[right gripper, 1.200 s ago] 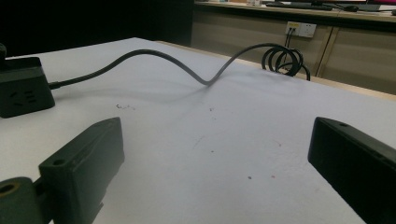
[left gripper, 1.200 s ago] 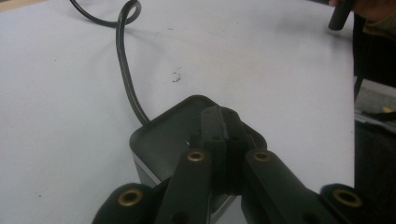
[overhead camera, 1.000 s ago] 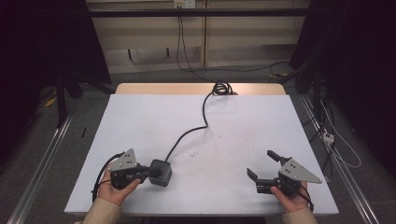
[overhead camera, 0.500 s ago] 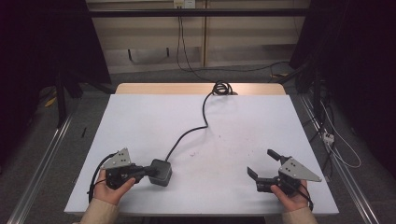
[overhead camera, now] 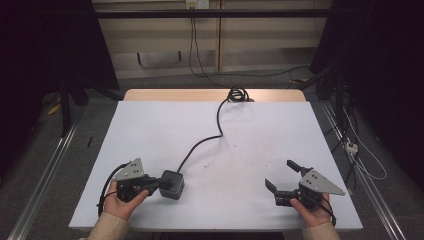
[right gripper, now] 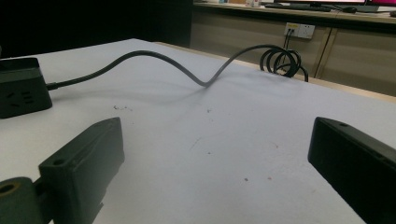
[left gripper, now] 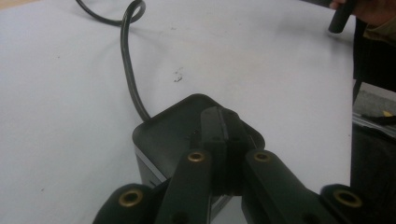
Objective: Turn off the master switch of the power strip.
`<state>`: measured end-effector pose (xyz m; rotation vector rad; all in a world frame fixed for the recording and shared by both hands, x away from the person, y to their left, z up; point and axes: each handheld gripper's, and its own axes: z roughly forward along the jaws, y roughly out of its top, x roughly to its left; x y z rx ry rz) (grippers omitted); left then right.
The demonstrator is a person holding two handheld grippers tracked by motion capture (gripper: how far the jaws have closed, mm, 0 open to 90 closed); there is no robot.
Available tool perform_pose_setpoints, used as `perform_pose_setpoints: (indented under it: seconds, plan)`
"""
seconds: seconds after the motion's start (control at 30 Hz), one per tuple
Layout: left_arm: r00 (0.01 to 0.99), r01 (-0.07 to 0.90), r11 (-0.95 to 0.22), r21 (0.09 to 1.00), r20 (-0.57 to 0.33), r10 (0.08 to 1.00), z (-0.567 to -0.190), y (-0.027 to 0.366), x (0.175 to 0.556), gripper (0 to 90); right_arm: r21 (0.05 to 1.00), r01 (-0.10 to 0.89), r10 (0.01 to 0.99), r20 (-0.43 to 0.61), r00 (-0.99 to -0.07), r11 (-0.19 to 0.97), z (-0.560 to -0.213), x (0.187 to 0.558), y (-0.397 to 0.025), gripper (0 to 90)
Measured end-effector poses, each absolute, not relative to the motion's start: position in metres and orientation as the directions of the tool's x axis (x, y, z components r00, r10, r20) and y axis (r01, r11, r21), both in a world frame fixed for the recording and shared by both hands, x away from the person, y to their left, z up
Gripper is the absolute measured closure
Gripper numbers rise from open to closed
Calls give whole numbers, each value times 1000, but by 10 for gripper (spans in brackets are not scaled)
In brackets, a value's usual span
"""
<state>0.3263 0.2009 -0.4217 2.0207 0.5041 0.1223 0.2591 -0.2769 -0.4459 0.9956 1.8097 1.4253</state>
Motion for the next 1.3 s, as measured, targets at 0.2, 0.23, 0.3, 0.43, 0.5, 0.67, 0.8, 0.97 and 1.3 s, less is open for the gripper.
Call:
perform_pose_setpoints:
  seconds: [0.2,0.23,0.3,0.43,0.5,0.67,0.8,0.97,1.3]
  plan:
    - [913,273,-438,856,-87,399,-421,199,324,900,975,175,849,-26,-528,139,-445,259,-275,33]
    - [912,274,-441,855,-84,403,-420,198,324,900,975,173,848,-28,-529,140,-445,260,-275,34]
    - [911,271,-436,858,-82,405,-421,199,323,900,975,177,848,-22,-529,136,-445,259,-274,33]
    - [903,299,-379,876,-131,410,-421,202,325,900,975,175,849,-22,-527,134,-445,259,-276,33]
    - [907,307,-358,882,-157,390,-420,200,326,900,975,173,851,-25,-525,136,-445,260,-278,33]
    - [912,298,-336,893,-164,376,-414,197,325,900,975,179,851,-21,-525,134,-447,261,-279,34]
    - [905,301,-307,903,-168,392,-411,197,326,859,974,180,849,-21,-528,136,-447,260,-278,34]
    - [892,324,-293,900,-187,412,-410,196,330,667,975,182,853,-16,-522,130,-446,260,-278,34]
    - [890,333,-299,894,-193,413,-411,193,333,510,974,183,849,-15,-528,131,-447,260,-277,34]
